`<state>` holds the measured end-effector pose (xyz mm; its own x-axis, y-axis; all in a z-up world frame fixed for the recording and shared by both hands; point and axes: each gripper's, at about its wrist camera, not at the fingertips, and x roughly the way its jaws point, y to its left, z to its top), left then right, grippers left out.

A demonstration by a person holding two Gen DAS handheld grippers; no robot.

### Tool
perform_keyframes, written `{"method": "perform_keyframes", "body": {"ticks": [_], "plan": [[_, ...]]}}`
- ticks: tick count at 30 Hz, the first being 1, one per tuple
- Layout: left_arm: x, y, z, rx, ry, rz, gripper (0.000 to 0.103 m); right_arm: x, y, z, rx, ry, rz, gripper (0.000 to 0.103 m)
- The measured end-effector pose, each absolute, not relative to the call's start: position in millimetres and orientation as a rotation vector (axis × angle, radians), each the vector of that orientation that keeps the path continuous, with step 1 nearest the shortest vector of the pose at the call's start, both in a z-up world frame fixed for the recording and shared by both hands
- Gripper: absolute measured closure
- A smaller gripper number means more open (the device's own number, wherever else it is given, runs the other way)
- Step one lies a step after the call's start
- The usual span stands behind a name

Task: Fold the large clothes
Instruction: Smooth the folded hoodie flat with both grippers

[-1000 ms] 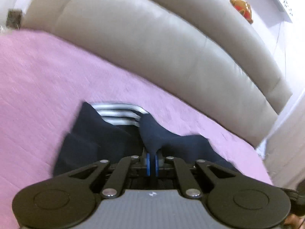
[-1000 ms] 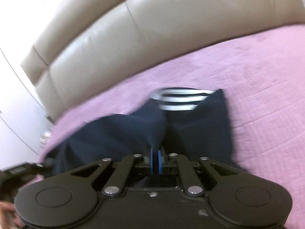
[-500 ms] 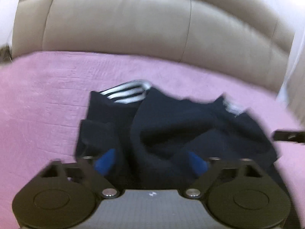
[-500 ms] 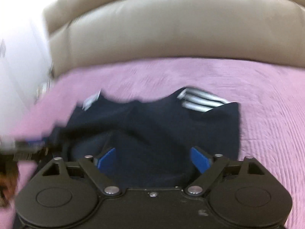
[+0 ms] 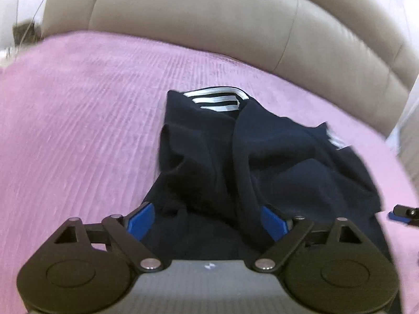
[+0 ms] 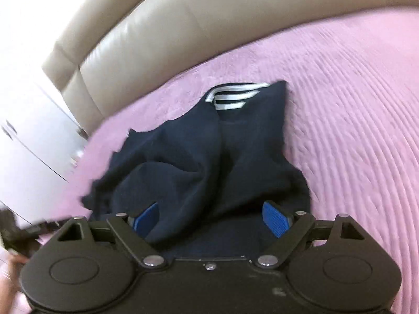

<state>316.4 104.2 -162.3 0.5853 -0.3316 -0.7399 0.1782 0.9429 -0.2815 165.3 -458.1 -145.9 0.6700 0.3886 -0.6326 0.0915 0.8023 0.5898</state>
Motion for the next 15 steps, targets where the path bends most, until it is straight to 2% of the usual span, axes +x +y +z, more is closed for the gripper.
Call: {"method": "perform_keyframes", "body": {"ticks": [4,9,15], "plan": [[288,154,-168,-0.286,0.970,-0.275,0.015,109,-481,-163,0.676,0.904,0.184,0.001],[262,197,-203,-0.461,1.160,-0.329,0.039,45,-483,-185,0.728,0.964,0.218,0.003],[228,209,-212,-0.543,1.213,-0.398,0.043,-3,-464,-193,0.847,0.947,0.268,0.004]]}}
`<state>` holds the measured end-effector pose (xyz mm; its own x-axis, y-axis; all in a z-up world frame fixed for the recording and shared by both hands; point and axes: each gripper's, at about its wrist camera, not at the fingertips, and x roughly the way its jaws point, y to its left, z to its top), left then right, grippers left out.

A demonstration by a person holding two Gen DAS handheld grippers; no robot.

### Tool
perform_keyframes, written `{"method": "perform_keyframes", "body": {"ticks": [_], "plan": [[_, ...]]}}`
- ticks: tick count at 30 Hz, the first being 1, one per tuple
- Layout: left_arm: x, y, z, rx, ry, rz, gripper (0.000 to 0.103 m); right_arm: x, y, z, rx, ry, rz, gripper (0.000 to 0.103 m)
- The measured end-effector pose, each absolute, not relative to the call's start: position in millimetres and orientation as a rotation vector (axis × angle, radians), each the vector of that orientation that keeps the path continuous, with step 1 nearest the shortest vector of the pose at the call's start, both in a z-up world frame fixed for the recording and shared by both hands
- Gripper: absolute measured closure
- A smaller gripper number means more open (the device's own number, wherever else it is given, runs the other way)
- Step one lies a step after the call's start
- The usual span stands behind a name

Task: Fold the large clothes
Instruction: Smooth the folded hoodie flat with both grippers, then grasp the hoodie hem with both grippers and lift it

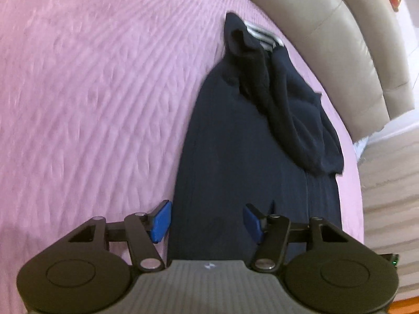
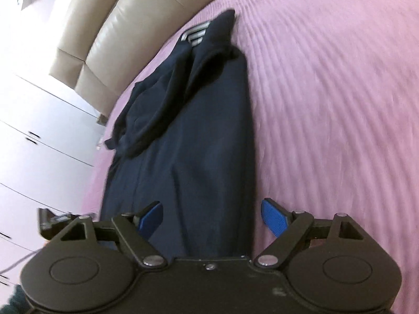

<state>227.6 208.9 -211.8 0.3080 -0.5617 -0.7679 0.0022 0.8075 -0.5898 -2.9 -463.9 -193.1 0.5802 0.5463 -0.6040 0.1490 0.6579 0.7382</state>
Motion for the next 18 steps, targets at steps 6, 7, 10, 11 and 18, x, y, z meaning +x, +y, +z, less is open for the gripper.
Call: {"method": "perform_keyframes", "body": {"ticks": [6,7,10,11,18], "plan": [[192,200,-216,-0.522,1.346,-0.453,0.044,-51,-450,-192,0.877,0.948,0.298,0.006],[188,199,-216,-0.522,1.358,-0.455,0.043,-58,-449,-192,0.889,0.952,0.301,0.007],[169,196,-212,-0.519,1.365,-0.445,0.043,-70,-450,-196,0.940,0.956,0.315,0.009],[161,195,-212,-0.534,1.371,-0.447,0.043,-76,-451,-196,0.949,0.956,0.322,0.010],[93,181,-212,-0.488,1.432,-0.481,0.051,-99,-448,-198,0.980,0.997,0.353,0.037]]}}
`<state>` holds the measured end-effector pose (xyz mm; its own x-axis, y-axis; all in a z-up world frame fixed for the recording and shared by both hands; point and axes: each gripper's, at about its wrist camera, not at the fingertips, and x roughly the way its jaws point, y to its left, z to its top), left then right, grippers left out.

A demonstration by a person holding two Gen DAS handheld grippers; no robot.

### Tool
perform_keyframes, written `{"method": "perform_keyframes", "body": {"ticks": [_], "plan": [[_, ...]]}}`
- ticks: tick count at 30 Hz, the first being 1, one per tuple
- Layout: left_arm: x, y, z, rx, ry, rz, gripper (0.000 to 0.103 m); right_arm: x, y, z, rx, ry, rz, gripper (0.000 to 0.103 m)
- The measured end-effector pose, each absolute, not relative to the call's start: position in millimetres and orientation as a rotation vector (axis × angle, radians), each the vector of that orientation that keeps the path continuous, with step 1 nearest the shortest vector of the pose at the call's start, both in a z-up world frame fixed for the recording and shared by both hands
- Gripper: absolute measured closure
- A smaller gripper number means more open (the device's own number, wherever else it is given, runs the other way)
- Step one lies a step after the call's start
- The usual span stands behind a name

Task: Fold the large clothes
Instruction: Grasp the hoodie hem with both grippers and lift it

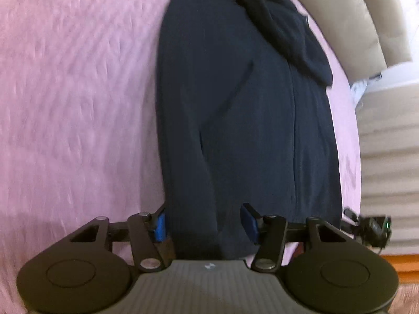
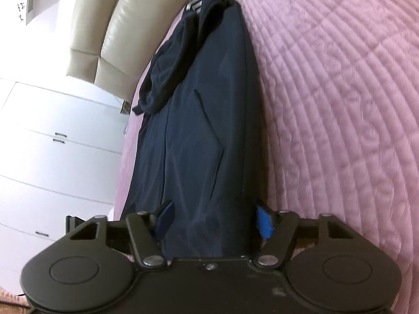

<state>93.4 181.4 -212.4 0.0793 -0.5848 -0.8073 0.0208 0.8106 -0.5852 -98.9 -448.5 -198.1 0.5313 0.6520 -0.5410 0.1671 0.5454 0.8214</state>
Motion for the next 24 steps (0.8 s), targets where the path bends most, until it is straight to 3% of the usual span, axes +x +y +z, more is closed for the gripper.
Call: {"method": "perform_keyframes", "body": {"ticks": [2,3,5,13,14,15,24], "plan": [[78,174,-214,-0.462,1.446,-0.488,0.058,-105,-448,-197,0.967,0.996,0.331,0.065],[73,172,-214,-0.426,1.441,-0.485,0.068,-107,-448,-196,0.964,0.989,0.315,0.079],[69,168,-211,-0.378,1.414,-0.449,0.078,-111,-448,-194,0.967,0.968,0.312,0.080],[80,180,-220,-0.506,1.361,-0.347,0.078,-111,-447,-212,1.024,1.009,0.313,0.078],[79,178,-218,-0.493,1.343,-0.340,0.082,-112,-444,-213,1.018,1.010,0.306,0.082],[78,175,-217,-0.474,1.331,-0.332,0.091,-114,-442,-212,1.005,1.003,0.297,0.093],[69,146,-189,-0.342,1.201,-0.317,0.095,-122,-442,-171,1.027,0.853,0.287,0.095]]}}
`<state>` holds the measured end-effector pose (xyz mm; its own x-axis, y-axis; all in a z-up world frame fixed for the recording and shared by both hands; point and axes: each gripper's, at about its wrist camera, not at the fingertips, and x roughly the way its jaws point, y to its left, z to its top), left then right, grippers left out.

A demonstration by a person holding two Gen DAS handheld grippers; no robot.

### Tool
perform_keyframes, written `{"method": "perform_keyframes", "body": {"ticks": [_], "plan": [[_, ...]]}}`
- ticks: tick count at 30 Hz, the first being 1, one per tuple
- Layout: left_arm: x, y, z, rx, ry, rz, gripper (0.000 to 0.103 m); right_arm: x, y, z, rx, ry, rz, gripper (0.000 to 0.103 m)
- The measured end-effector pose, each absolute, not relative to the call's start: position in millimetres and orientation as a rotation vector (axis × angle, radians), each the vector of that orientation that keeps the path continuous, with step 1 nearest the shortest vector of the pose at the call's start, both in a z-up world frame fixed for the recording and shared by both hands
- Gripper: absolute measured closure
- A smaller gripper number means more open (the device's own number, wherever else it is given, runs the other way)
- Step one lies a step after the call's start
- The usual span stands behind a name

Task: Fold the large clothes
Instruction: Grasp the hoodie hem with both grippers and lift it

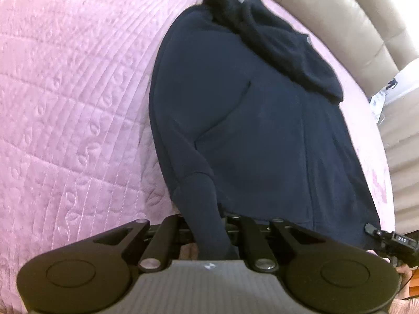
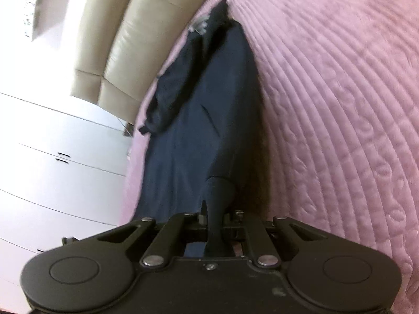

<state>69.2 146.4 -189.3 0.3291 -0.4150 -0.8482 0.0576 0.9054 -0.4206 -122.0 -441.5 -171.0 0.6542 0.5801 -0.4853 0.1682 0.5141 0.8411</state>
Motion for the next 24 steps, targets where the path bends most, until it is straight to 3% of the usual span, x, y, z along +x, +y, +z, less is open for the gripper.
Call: {"method": "perform_keyframes", "body": {"ticks": [14,24], "plan": [[56,119,-109,-0.249,0.837,-0.324,0.096,-94,-441,-108,1.051,0.633,0.314,0.094],[69,130,-74,-0.363,0.669,-0.324,0.097,-66,-444,-65,1.047,0.522,0.325,0.094]]}}
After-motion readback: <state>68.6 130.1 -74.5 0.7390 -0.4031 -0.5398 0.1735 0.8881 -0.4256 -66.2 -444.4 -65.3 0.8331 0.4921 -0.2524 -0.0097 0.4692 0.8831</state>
